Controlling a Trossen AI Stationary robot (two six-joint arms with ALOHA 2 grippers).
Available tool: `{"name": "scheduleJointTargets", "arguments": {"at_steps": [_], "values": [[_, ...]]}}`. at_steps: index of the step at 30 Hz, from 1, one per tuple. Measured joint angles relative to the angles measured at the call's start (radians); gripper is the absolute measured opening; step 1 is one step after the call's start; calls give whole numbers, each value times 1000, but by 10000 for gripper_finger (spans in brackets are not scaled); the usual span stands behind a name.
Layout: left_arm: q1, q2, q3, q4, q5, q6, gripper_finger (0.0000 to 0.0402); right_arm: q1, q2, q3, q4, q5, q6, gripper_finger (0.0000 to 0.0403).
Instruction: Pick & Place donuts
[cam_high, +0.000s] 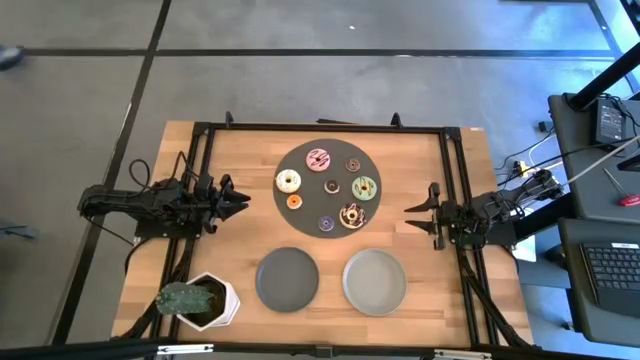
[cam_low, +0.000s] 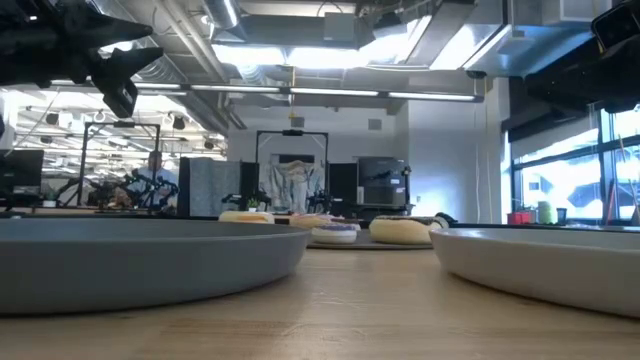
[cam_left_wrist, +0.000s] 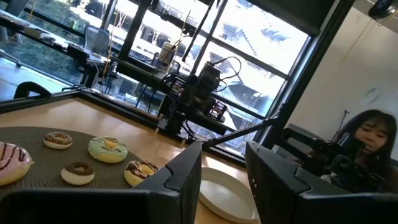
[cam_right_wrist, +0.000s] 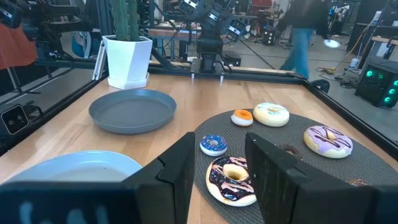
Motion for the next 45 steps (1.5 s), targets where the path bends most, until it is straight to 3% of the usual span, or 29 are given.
{"name": "scheduleJointTargets", "arguments": {"at_steps": [12, 20, 27, 32, 36, 41, 45], "values": [[0, 0, 0, 0, 0, 0, 120, 0, 0, 0, 0, 0, 5, 142], [0, 0, 0, 0, 0, 0, 120, 0, 0, 0, 0, -4, 240, 142], [0, 0, 0, 0, 0, 0, 120, -1, 0, 0, 5, -1, 267, 146], [0, 0, 0, 0, 0, 0, 120, -1, 0, 0, 3, -4, 314, 183], [0, 0, 0, 0, 0, 0, 120, -1, 0, 0, 1, -95, 285, 228], [0, 0, 0, 0, 0, 0, 120, -1, 0, 0, 6, -112, 298, 262], [0, 0, 0, 0, 0, 0, 120, -1, 17, 0, 206, -99, 199, 266]]}}
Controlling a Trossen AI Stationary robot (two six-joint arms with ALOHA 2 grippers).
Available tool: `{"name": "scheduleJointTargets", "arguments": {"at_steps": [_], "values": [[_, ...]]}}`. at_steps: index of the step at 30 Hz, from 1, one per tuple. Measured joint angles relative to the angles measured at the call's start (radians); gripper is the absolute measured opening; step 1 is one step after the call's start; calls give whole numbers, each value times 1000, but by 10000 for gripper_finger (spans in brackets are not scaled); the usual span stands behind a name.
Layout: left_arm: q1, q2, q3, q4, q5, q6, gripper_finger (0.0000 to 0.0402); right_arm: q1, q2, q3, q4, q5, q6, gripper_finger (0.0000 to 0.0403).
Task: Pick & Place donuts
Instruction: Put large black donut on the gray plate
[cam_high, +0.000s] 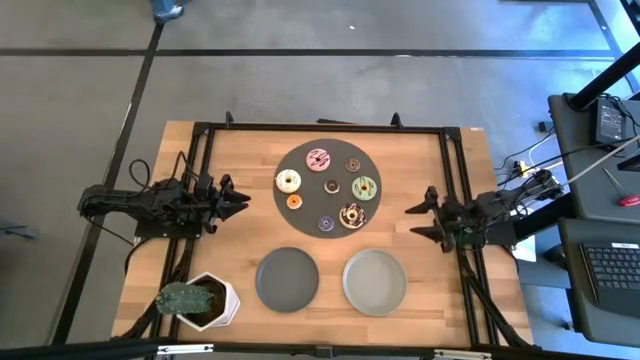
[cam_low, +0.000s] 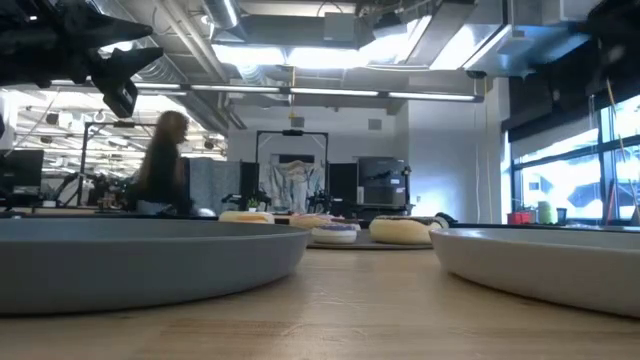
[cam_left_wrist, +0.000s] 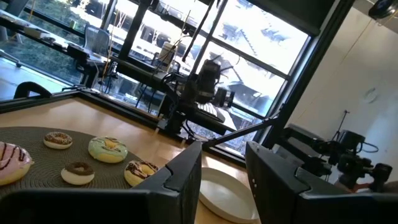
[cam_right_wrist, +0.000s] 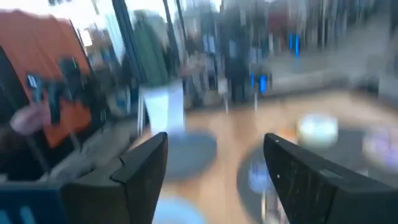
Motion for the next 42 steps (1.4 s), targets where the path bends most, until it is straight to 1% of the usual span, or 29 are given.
{"name": "scheduleJointTargets", "arguments": {"at_steps": [1, 3, 5, 8, 13, 15, 18, 21, 24, 28, 31, 36, 42], "values": [[0, 0, 0, 0, 0, 0, 120, -2, 15, 7, 54, 15, -29, 264], [0, 0, 0, 0, 0, 0, 120, -13, 64, 48, 80, 54, -71, 259], [0, 0, 0, 0, 0, 0, 120, -31, 130, 110, 40, 89, -90, 253], [0, 0, 0, 0, 0, 0, 120, -70, 273, 210, -42, 107, -65, 243], [0, 0, 0, 0, -1, 6, 120, -169, 564, 407, -229, 101, -32, 232], [0, 0, 0, 0, -13, 28, 120, -212, 679, 471, -292, 69, -45, 230], [0, 0, 0, 3, -38, 50, 120, -269, 844, 533, -312, 12, -85, 229], [0, 0, 0, 3, -58, 53, 120, -316, 989, 558, -299, -42, -146, 229], [0, 0, 0, 2, -90, 59, 120, -365, 1115, 572, -273, -72, -151, 229], [0, 0, 0, 1, -140, 83, 120, -426, 1256, 578, -201, -133, -168, 229], [0, 0, 0, 1, -170, 83, 120, -456, 1343, 579, -125, -165, -148, 229], [0, 0, 0, 1, -204, 88, 120, -484, 1450, 579, -43, -164, -148, 229], [0, 0, 0, 1, -207, 97, 120, -497, 1521, 579, -32, -169, -149, 229]]}}
